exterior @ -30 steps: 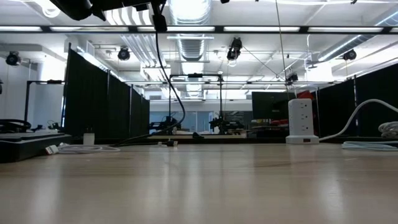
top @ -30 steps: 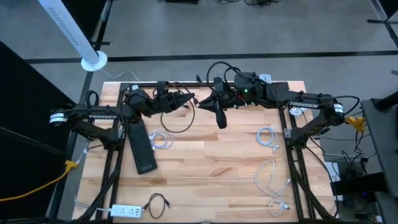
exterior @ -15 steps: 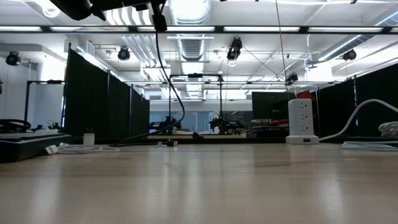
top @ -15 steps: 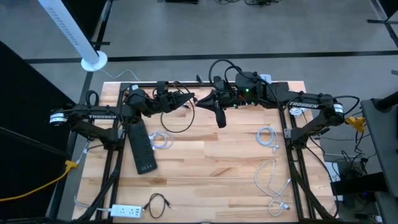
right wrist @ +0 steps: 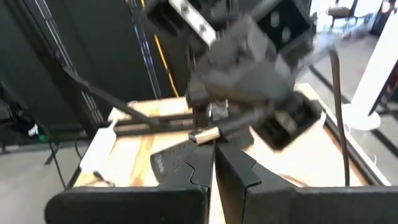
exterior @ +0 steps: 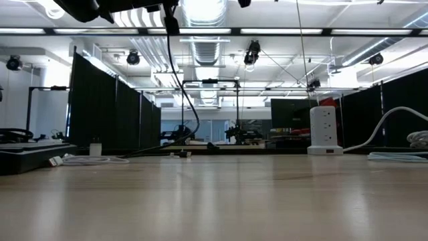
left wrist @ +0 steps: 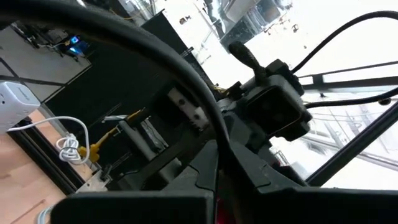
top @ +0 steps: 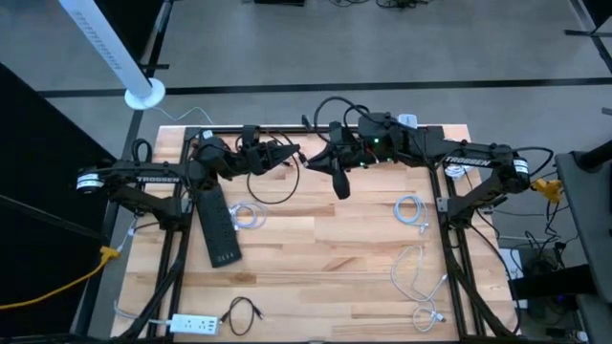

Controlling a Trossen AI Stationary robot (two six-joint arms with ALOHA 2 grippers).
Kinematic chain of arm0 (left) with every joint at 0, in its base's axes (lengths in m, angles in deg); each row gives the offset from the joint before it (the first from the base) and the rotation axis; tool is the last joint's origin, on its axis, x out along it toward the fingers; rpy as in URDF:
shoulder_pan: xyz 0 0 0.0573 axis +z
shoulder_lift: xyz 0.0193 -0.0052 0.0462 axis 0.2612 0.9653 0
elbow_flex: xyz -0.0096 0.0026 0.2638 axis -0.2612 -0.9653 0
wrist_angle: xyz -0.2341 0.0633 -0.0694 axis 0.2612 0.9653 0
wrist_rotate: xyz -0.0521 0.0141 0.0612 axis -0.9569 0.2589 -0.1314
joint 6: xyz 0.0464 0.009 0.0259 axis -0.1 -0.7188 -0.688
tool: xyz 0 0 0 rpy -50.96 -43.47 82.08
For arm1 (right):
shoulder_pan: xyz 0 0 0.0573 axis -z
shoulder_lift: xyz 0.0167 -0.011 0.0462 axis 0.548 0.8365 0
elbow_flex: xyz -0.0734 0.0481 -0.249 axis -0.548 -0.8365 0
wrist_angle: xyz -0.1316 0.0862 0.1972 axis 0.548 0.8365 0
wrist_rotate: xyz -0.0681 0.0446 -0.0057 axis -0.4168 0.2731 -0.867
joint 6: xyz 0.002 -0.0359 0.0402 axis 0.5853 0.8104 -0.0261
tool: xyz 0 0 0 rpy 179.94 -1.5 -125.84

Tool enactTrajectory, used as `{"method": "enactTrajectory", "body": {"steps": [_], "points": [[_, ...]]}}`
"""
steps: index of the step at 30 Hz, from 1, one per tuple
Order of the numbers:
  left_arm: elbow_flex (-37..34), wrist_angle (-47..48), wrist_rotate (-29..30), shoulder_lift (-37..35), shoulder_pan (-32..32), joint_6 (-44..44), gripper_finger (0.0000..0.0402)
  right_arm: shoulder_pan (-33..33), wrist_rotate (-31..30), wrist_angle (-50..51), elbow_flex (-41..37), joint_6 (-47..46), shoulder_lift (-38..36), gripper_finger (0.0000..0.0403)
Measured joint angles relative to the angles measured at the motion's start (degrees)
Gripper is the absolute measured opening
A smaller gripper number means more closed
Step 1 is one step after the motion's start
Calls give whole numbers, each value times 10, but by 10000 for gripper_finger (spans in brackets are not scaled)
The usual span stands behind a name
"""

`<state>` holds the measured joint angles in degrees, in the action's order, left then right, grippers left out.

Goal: Insert USB
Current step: Insert the top black charger cable into the black outlet extension

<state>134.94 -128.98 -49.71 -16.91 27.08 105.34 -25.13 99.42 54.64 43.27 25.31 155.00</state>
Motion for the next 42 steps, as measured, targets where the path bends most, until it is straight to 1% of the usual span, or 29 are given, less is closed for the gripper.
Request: {"method": "enactTrajectory", "body": {"steps": [5,8,11,13,17,20,24,27,29,33,36,39,42], "points": [[0,-2,-2,-7,0,-19,0,0,-2,35,0,-14,-9,0],[0,4,-2,-7,0,-21,0,-4,-27,46,0,-15,-20,0],[0,35,2,-7,0,-21,0,-8,-51,62,0,-17,-29,0],[0,60,17,-7,0,-19,0,-12,-69,75,0,-22,-33,0],[0,90,63,-8,-2,-24,0,-26,-109,98,0,-15,-40,0],[0,139,111,-8,-3,-30,0,-45,-152,109,0,-2,-42,0],[39,294,187,-2,-5,-32,0,-71,-228,117,0,14,-35,3],[91,402,226,15,-5,-50,0,-77,-276,128,1,9,-19,26],[127,438,230,33,-8,-75,0,-77,-295,127,1,-7,-7,55],[191,461,227,76,-22,-126,0,-71,-329,128,1,-36,13,123],[225,482,226,104,-36,-135,0,-69,-357,136,0,-50,28,167],[239,494,226,119,-46,-145,0,-70,-376,135,0,-56,36,193],[241,503,226,118,-51,-147,0,-70,-379,134,1,-64,45,202]]}}
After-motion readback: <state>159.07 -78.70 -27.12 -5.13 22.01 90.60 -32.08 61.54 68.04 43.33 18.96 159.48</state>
